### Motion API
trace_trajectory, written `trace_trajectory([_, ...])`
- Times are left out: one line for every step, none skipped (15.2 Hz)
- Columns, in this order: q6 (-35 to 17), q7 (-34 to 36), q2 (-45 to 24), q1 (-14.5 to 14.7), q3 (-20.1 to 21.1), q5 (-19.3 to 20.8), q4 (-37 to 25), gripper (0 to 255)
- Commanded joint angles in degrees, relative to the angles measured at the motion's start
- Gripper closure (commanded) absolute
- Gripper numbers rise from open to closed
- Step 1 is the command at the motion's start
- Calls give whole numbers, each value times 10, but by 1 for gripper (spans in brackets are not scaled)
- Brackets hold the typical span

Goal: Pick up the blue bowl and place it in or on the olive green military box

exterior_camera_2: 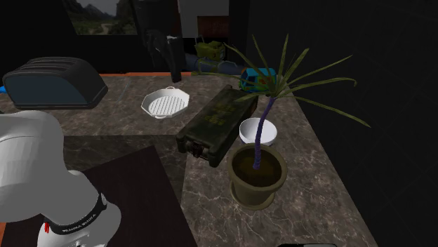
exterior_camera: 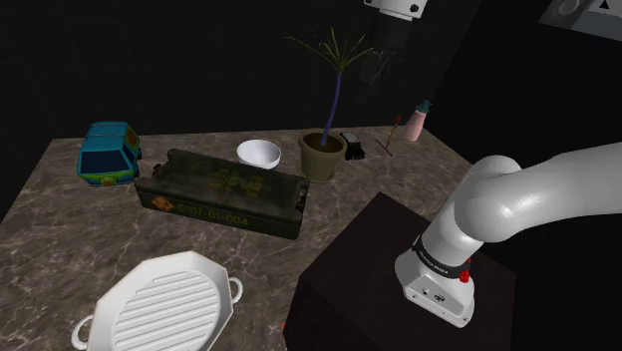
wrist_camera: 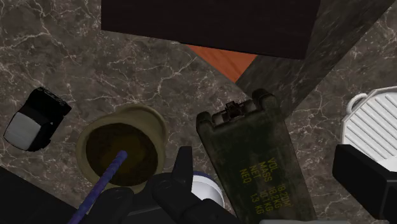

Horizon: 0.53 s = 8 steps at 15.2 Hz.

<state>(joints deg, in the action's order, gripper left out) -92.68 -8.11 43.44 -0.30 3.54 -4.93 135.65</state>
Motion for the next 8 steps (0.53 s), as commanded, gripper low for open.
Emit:
trace_trajectory([0, 0, 0, 0, 0, 0, 0, 0])
trace_trajectory([-20, -2, -13, -2, -2, 0, 7, 0])
trace_trajectory([-41, -4, -26, -4, -4, -1, 13, 0])
trace_trajectory([-61, -5, -40, -6, -5, -1, 18, 0])
trace_trajectory([-81, -7, -55, -7, -7, -1, 22, 0])
trace_trajectory([-101, -9, -70, -9, -9, -2, 25, 0])
trace_trajectory([-121, -11, -86, -11, -11, -3, 28, 0])
trace_trajectory([-140, -13, -103, -12, -12, -4, 30, 0])
